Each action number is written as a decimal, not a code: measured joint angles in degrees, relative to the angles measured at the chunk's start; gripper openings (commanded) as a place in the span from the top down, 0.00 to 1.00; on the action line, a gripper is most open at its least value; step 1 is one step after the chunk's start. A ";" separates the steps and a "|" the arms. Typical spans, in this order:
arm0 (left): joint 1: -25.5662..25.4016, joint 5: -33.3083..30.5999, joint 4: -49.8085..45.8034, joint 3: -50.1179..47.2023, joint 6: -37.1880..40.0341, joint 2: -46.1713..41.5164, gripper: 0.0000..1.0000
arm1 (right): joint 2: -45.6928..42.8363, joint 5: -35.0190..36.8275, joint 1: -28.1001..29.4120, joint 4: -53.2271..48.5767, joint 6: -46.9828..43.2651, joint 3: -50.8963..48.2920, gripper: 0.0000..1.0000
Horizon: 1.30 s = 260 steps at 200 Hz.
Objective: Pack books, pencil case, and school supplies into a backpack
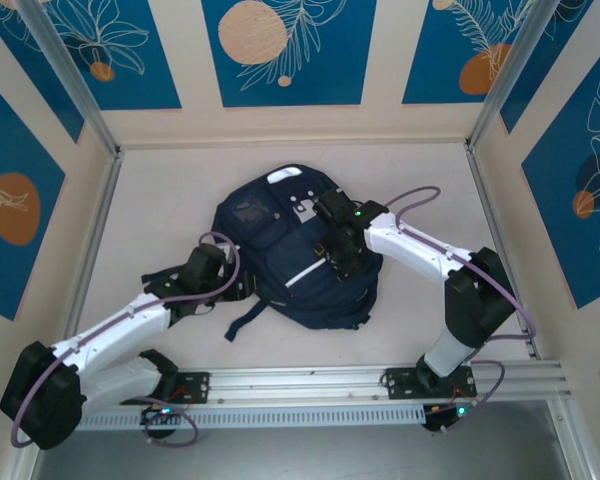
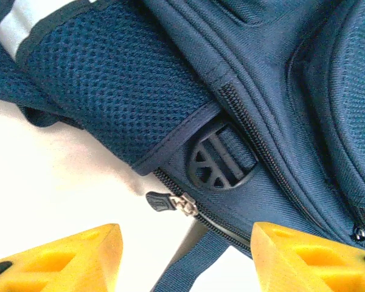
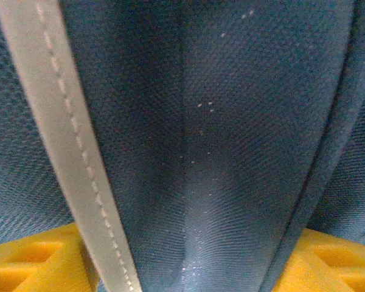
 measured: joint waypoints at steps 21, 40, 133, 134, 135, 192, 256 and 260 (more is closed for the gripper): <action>0.00 -0.87 -0.81 0.00 0.00 0.20 0.43 | -0.79 0.39 -0.07 -0.22 0.07 -0.98 0.67; 0.00 -1.03 -0.79 0.00 0.04 1.40 0.43 | -1.27 0.57 -1.03 -0.87 -0.92 -1.70 0.81; -1.38 1.03 4.79 0.00 4.96 11.13 0.48 | -2.75 -4.26 -12.66 1.99 -12.07 -3.23 1.00; -1.46 1.11 4.96 0.00 5.07 11.17 0.48 | -2.75 -4.37 -12.74 1.99 -12.31 -3.23 1.00; -1.62 1.33 5.20 0.00 5.25 11.28 0.48 | -2.75 -4.46 -12.79 1.99 -12.41 -3.23 1.00; -7.50 8.28 15.19 -0.26 13.09 12.11 0.45 | -2.75 -9.25 -16.46 2.49 -19.52 -3.23 1.00; -7.82 5.97 18.43 -3.17 18.73 11.67 0.48 | -2.75 -13.16 -19.23 3.76 -23.47 -3.87 1.00; -7.80 5.92 18.95 -3.72 18.88 11.69 0.48 | -2.75 -13.42 -19.41 3.87 -23.71 -3.89 1.00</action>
